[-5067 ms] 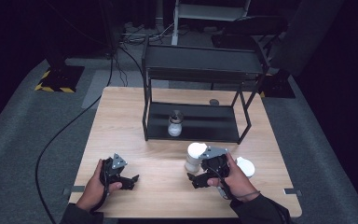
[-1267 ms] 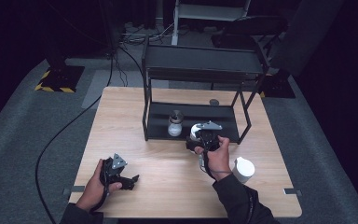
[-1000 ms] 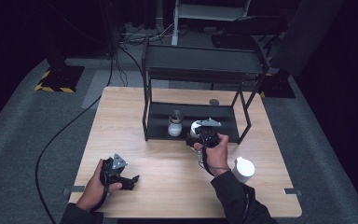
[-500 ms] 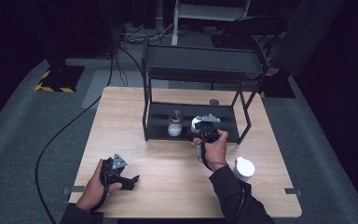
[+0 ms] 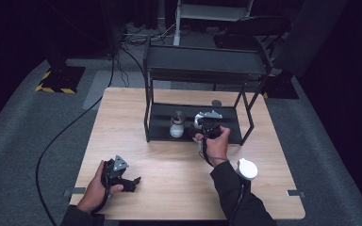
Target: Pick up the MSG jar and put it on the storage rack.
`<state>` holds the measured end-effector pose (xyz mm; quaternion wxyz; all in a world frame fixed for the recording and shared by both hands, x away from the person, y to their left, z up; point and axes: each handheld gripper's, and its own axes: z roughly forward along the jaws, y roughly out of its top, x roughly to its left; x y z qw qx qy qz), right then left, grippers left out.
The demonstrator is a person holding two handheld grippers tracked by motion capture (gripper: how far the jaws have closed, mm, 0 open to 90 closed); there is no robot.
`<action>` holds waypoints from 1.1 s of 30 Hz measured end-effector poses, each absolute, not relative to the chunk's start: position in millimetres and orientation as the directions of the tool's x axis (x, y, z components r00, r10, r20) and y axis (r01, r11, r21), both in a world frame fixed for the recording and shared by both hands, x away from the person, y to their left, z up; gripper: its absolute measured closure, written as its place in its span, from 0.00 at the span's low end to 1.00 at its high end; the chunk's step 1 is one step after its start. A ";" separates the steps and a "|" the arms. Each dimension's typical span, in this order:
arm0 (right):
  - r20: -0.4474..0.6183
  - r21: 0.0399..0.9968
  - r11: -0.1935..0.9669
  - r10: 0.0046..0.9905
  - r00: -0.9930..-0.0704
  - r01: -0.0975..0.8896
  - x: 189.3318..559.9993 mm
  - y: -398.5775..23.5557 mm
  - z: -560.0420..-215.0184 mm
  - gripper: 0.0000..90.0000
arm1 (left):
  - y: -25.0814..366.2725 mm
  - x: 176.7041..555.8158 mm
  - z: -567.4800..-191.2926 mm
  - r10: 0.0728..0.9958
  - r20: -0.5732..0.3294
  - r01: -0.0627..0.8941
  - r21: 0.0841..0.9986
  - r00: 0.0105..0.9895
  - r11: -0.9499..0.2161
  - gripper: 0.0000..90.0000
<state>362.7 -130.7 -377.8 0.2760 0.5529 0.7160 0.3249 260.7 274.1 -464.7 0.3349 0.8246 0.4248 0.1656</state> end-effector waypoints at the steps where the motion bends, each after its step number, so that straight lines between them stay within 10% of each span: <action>1: -0.037 0.770 0.177 0.972 -0.234 0.613 363.8 -130.6 -377.9 0.34 | 274.2 260.8 -464.7 0.811 -0.011 0.589 0.693 0.585 -0.415 0.00; 33: -0.028 0.755 0.158 0.977 -0.209 0.637 393.5 -126.6 -384.7 0.33 | 274.3 260.9 -464.7 0.811 -0.011 0.589 0.693 0.585 -0.416 0.00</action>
